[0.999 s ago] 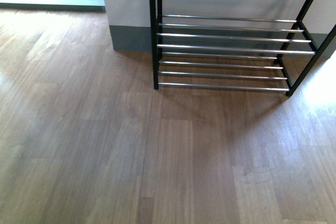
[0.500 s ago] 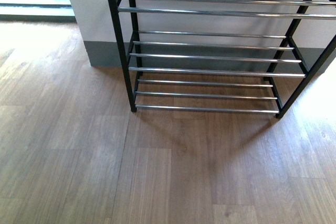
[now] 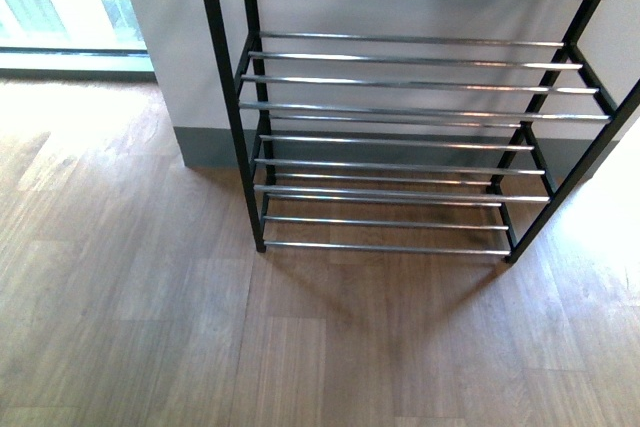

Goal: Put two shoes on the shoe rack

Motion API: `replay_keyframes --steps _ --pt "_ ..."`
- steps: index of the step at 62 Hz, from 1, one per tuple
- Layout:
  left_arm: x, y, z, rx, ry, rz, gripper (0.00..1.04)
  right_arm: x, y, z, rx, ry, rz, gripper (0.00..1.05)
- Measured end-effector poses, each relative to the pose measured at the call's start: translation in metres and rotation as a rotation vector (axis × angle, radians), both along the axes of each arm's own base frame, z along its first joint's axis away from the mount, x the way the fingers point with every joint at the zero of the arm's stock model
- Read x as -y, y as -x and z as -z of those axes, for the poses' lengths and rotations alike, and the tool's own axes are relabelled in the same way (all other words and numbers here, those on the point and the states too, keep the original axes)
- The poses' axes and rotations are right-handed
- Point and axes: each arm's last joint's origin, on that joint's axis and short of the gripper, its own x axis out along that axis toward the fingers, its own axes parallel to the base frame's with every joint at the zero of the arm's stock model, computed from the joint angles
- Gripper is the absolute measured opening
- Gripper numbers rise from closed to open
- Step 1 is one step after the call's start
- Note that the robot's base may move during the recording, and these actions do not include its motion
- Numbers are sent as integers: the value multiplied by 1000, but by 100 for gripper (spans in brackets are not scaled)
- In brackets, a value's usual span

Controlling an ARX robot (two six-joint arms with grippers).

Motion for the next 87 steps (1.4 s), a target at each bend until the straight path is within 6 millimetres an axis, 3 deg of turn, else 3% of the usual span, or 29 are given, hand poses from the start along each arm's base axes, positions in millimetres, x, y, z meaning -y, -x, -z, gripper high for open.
replay_keyframes --steps 66,73,79,87 --pt "0 0 0 0 0 -2 2 0 0 -1 2 -1 -3 1" --pt "0 0 0 0 0 -2 2 -7 -4 -2 -5 -90 -79 1" --pt "0 0 0 0 0 -1 2 -19 -19 -5 -46 -150 -75 1" --pt "0 0 0 0 0 -2 2 -51 -78 -2 -147 -223 -27 1"
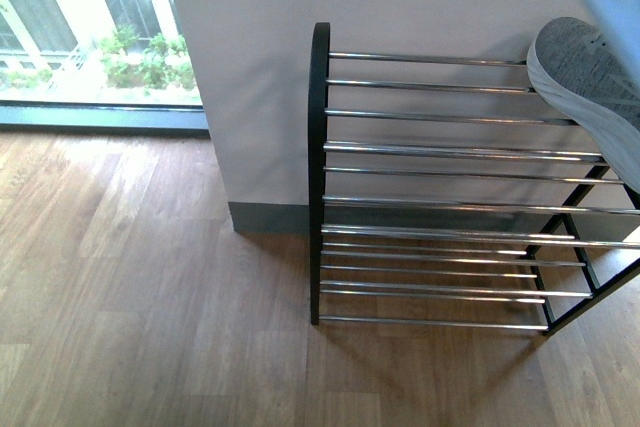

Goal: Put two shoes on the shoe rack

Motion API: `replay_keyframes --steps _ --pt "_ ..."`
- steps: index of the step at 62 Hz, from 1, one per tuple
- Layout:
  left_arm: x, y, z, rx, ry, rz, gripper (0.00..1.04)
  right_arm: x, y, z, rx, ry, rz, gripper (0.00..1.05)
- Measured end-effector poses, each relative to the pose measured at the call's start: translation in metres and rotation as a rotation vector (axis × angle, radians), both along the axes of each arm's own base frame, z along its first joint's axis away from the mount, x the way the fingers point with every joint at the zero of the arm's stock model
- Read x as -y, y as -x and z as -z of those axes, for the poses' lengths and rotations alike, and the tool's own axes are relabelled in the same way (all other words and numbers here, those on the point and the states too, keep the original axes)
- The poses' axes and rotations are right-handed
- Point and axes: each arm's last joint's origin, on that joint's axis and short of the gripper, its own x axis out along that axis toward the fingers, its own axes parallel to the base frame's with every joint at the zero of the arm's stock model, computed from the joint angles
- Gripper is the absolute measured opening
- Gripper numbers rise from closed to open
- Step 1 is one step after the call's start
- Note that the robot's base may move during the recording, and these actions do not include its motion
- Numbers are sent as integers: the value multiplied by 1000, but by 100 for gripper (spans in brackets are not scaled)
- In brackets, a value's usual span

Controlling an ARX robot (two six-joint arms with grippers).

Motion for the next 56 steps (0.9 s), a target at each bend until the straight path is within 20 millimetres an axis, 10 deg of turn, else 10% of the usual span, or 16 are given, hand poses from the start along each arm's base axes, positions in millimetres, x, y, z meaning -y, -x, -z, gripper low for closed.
replay_keyframes --steps 30,56 --pt "0 0 0 0 0 0 2 -25 -125 75 -237 27 214 1" --pt "0 0 0 0 0 0 2 15 -179 127 -251 246 401 1"
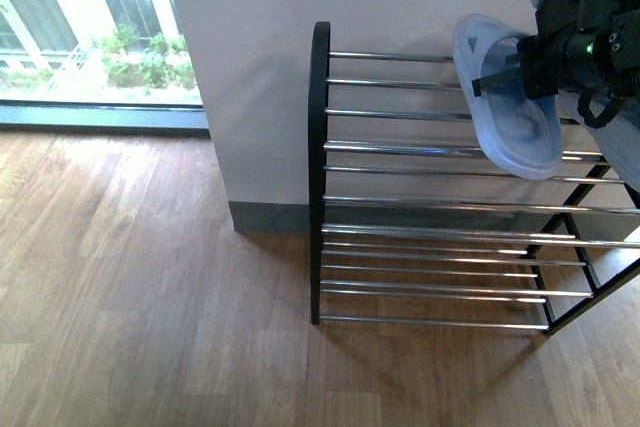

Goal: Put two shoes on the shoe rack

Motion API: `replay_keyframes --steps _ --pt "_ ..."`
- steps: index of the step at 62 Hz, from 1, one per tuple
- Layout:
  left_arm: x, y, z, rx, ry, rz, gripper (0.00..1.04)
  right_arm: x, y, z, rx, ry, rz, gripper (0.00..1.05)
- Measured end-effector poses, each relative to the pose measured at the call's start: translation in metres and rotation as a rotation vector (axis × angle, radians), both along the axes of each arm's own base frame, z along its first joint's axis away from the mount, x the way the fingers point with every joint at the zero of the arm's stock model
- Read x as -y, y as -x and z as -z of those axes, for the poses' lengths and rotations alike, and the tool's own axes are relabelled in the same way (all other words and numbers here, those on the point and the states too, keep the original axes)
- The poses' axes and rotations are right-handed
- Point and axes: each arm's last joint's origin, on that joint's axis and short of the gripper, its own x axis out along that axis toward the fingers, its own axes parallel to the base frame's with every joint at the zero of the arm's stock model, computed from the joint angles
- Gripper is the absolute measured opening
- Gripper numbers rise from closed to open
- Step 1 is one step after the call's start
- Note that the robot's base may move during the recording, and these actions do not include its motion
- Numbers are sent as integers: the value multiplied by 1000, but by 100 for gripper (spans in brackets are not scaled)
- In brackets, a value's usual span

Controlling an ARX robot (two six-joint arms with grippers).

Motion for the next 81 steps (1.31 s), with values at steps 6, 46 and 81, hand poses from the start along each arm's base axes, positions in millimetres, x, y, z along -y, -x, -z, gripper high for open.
replay_keyframes --steps 6,46,81 --pt "0 0 0 0 0 0 2 10 -9 7 1 52 23 1" --pt "0 0 0 0 0 0 2 18 1 -14 -26 74 -21 41" --pt "0 0 0 0 0 0 2 59 41 -102 -115 17 -74 95"
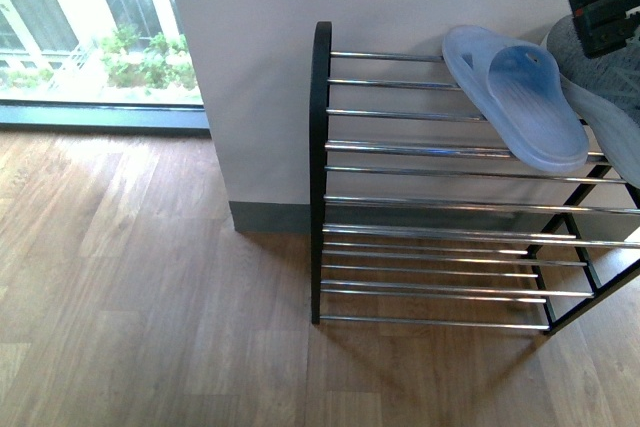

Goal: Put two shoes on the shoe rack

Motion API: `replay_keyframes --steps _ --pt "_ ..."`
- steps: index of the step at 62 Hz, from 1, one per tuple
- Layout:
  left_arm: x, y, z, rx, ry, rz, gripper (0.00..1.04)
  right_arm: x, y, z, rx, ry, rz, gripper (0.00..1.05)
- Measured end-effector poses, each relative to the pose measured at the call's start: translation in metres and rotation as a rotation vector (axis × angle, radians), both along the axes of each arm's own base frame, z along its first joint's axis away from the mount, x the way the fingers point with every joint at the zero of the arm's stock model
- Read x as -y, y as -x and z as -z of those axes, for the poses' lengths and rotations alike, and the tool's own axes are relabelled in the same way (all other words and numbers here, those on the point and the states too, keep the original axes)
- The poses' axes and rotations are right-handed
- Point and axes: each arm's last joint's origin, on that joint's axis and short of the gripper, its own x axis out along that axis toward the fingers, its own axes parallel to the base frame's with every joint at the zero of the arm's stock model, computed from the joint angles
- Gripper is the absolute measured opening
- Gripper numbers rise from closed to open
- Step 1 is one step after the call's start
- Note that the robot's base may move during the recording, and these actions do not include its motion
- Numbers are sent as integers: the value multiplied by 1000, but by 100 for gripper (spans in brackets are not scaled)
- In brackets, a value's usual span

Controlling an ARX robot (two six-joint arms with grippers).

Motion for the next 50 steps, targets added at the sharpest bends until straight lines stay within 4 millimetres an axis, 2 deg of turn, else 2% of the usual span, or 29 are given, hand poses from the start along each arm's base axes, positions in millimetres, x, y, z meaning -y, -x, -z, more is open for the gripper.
replay_keyframes --steps 3,8,15,20,32,39,50 --pt "0 0 0 0 0 0 2 6 3 -7 -3 -21 3 95" --pt "0 0 0 0 0 0 2 18 12 -30 24 -51 -4 95" --pt "0 0 0 0 0 0 2 24 23 -52 78 -66 -18 95" --pt "0 0 0 0 0 0 2 26 33 -62 114 -66 -20 95" --pt "0 0 0 0 0 0 2 26 48 -71 168 -52 -21 95" --pt "0 0 0 0 0 0 2 25 59 -63 439 -217 -57 80" --pt "0 0 0 0 0 0 2 17 98 -46 620 -337 -54 56"
